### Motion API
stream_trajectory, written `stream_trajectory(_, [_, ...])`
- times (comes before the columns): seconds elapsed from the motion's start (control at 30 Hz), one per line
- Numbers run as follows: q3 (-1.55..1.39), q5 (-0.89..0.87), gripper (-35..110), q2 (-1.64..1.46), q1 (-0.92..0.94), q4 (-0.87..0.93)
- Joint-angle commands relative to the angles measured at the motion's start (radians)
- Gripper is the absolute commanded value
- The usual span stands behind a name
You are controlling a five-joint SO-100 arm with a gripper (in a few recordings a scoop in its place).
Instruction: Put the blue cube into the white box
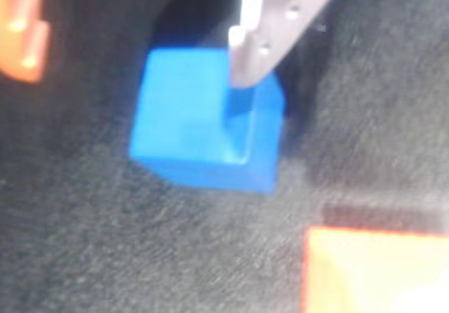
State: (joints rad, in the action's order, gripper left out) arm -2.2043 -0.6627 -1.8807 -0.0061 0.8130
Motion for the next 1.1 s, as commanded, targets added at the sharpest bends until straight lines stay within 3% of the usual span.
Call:
stream_trajectory(0.0, [-0.002,0.014,21,-0.031,-0.009,-0.018])
stream_trajectory(1.07, [-0.143,0.003,28,0.095,-0.008,-0.181])
